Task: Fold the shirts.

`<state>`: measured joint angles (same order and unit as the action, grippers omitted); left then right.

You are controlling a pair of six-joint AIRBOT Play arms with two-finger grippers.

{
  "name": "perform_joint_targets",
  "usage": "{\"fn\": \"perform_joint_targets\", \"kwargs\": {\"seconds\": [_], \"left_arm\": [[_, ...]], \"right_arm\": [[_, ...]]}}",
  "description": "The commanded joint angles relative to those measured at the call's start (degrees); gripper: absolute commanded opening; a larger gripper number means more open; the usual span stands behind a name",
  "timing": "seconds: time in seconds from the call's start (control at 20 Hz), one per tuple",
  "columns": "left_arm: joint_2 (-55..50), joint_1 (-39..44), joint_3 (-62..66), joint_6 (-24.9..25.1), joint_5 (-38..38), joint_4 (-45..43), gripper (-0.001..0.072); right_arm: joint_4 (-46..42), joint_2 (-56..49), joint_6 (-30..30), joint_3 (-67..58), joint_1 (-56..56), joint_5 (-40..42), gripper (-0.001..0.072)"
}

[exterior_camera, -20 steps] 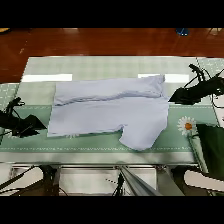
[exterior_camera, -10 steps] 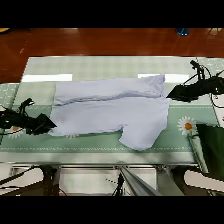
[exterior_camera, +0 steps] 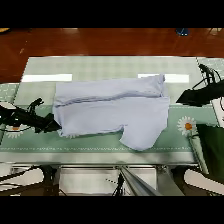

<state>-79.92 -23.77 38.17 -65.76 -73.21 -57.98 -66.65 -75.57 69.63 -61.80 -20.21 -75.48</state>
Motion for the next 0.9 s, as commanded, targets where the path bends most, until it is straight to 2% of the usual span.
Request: {"fn": "perform_joint_targets", "kwargs": {"seconds": [0.0, 0.15, 0.25, 0.55, 0.6, 0.7, 0.75, 0.85], "left_arm": [[0.3, -0.4, 0.1, 2.1, -2.7, 0.0, 0.0025], [1.0, -0.4, 0.1, 2.1, -2.8, 0.0, 0.0025], [1.6, -0.4, 0.1, 2.1, -3.0, 0.0, 0.0025], [2.8, -0.4, 0.1, 2.1, -3.5, 0.0, 0.0025], [2.8, -0.4, 0.1, 2.1, -3.5, 0.0, 0.0025], [2.8, -0.4, 0.1, 2.1, -3.5, 0.0, 0.0025], [2.9, -0.4, 0.4, 2.1, -3.5, 0.0, 0.0025], [4.1, -0.4, 2.1, 2.1, -3.6, 0.0, 0.0025]], "right_arm": [[-1.8, 1.2, 1.5, 6.4, -5.9, -4.2, 0.0481], [2.0, 1.2, -0.7, 15.7, -5.2, -3.0, 0.0482], [6.2, 1.2, -1.2, 20.1, -3.0, 1.2, 0.0482], [8.5, 1.2, 3.0, 26.3, 6.8, 12.2, 0.0476], [9.3, 1.2, 3.8, 26.5, 8.3, 13.9, 0.0377], [13.3, 1.5, 3.8, 26.4, 10.5, 16.2, 0.0125], [14.6, 2.4, 3.8, 26.1, 11.0, 17.1, 0.0028], [14.9, 5.9, 3.8, 24.1, 11.0, 17.5, 0.0029]]}}
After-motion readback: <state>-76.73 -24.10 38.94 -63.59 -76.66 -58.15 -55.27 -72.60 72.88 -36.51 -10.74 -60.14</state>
